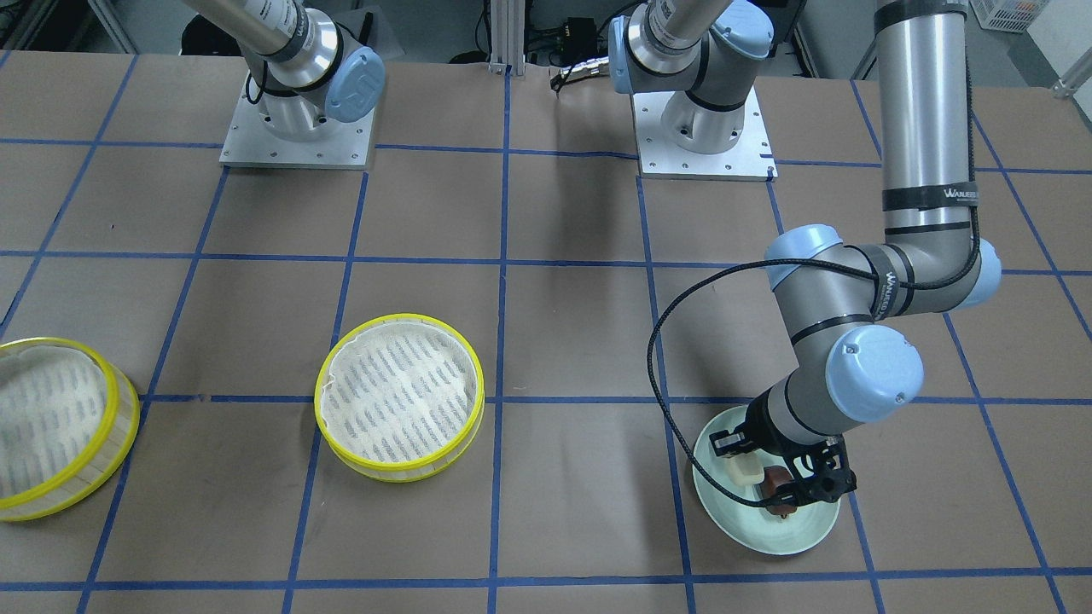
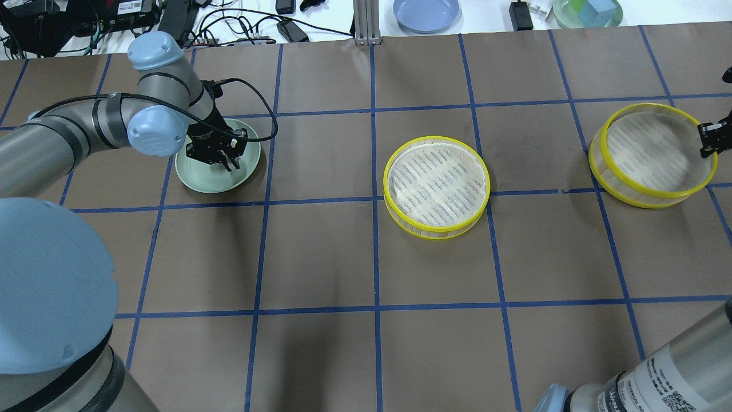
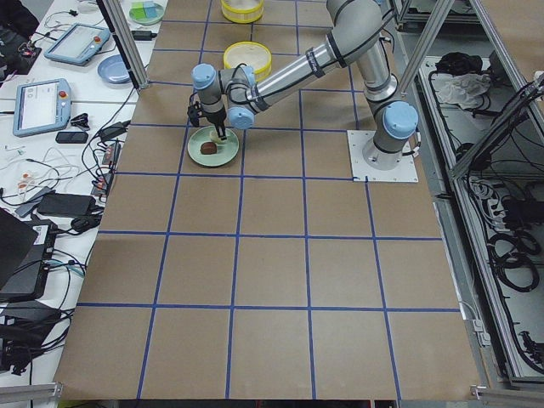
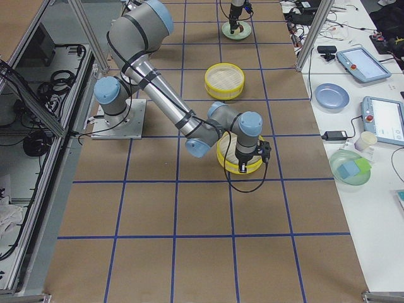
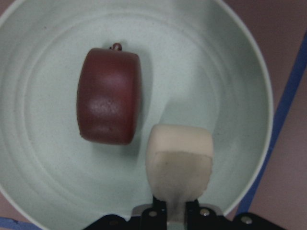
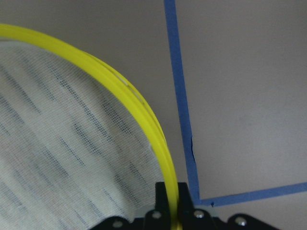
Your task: Stack buns with steamer
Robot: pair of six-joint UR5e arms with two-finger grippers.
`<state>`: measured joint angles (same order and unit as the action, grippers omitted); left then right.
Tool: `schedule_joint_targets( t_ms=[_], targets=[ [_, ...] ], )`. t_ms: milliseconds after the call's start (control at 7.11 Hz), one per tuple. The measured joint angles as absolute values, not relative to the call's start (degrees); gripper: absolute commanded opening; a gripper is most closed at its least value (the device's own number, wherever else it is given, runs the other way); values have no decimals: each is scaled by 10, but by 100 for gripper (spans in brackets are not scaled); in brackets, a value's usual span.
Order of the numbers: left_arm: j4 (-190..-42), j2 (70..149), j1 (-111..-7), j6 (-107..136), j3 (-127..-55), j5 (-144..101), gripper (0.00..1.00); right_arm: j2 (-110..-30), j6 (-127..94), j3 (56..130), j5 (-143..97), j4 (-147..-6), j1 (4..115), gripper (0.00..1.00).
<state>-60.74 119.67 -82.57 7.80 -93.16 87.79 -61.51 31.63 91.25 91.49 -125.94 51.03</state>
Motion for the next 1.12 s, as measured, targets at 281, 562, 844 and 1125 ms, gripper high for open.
schedule_joint_targets(
  t_ms=[281,562,844,1125],
  targets=[
    [-627,1160,-847,112,-928,876,0,-643,292,911,915,-1245,514,0],
    [-639,1131,-919,171,-927,871,0,-668,265,909,916,-1229,516,0],
    [-640,1116,-987,227,-927,850,0,-674,257,909,916,-1214,516,0],
    [-631,1121,-1050,290,-930,800,0,-679,256,909,919,-1206,517,0]
  ],
)
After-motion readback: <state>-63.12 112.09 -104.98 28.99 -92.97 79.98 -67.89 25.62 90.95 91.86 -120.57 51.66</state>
